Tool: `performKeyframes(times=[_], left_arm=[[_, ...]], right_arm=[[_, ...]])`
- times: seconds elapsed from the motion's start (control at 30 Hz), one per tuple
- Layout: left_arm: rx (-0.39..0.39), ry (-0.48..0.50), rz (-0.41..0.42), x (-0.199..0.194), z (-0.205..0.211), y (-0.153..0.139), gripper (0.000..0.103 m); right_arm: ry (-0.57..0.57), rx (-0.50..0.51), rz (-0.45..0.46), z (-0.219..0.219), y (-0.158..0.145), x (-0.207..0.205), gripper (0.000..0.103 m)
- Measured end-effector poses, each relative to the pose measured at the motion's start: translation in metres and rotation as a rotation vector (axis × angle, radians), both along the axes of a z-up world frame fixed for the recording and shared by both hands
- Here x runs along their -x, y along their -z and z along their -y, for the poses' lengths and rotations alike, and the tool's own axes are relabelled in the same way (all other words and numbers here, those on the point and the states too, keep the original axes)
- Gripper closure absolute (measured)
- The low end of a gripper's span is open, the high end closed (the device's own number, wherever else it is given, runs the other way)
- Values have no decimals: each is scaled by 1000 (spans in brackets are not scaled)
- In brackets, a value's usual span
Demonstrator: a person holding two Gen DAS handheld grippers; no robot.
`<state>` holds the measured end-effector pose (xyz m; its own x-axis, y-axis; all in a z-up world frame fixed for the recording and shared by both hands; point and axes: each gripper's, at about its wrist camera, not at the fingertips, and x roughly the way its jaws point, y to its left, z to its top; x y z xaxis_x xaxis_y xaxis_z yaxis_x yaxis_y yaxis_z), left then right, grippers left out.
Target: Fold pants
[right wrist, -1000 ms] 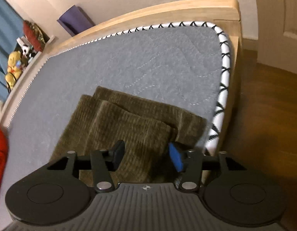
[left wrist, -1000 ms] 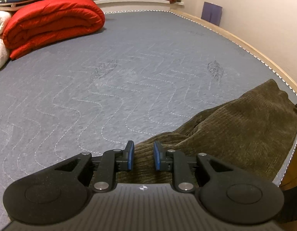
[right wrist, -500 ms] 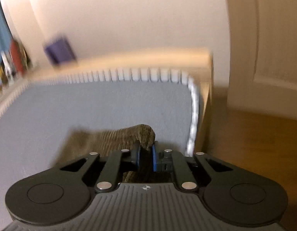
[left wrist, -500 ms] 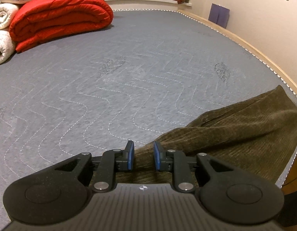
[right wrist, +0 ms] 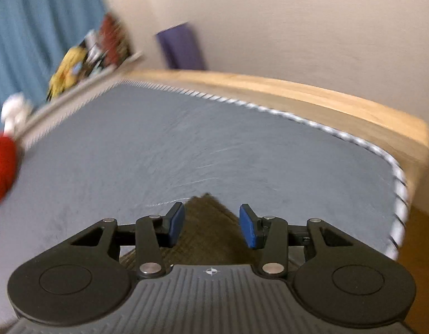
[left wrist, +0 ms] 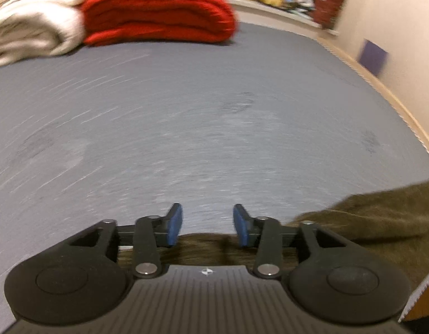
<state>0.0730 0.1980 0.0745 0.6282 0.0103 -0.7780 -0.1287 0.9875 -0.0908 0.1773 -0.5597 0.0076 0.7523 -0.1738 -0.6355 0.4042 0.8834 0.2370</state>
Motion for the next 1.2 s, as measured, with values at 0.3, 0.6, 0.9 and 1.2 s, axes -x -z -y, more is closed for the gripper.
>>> performKeyframes(times=[0.3,0.6,0.9,1.2], left_arm=[[52,-289,-142,29,-98,27,19],[214,-218,-180,24,-111,45,19],[96,-200,-123,28,-99,51,44],[-57,-120,26,48,-60,-10,40]], right_arm=[[-110,91,-110,-6,42,-64,48],[-90,188,16,-14,21,-61,97],[82,179,-113,-10,41,-72,80],[113,222,21,-16,-12,-36,52]])
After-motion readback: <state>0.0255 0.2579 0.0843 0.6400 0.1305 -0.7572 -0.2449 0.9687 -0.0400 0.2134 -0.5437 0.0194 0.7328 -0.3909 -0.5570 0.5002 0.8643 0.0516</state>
